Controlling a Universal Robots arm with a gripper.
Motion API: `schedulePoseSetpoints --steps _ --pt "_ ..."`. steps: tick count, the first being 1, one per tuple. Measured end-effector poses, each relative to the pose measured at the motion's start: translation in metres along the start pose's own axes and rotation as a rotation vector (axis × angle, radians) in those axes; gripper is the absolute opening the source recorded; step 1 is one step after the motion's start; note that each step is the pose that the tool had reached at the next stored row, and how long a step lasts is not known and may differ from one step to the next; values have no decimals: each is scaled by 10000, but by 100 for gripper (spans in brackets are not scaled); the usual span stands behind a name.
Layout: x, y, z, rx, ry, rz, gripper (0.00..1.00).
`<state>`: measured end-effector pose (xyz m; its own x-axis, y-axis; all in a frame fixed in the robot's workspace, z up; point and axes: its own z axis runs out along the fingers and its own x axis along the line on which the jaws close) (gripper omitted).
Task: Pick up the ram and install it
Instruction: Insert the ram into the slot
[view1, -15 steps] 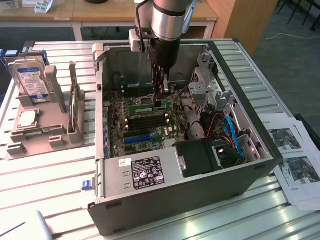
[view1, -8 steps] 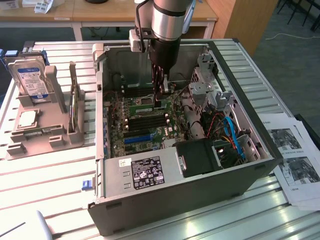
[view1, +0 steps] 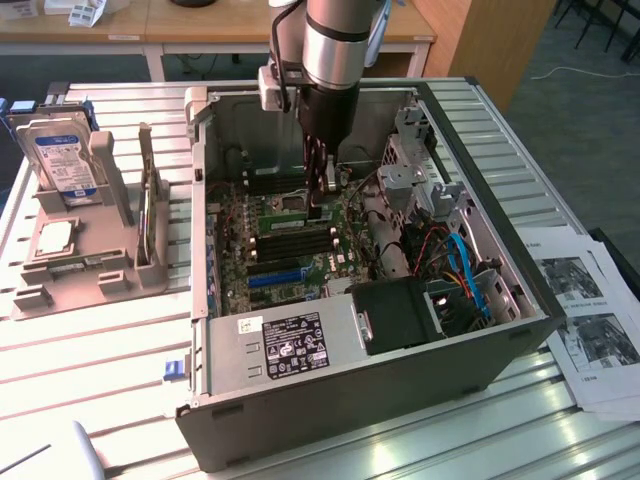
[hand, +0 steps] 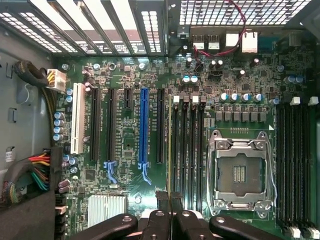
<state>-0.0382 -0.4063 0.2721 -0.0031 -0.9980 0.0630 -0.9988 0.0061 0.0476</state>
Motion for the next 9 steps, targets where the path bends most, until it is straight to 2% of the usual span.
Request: schedulePoseSetpoints --steps 9 --pt "-12 -3 124 0 1 -1 12"
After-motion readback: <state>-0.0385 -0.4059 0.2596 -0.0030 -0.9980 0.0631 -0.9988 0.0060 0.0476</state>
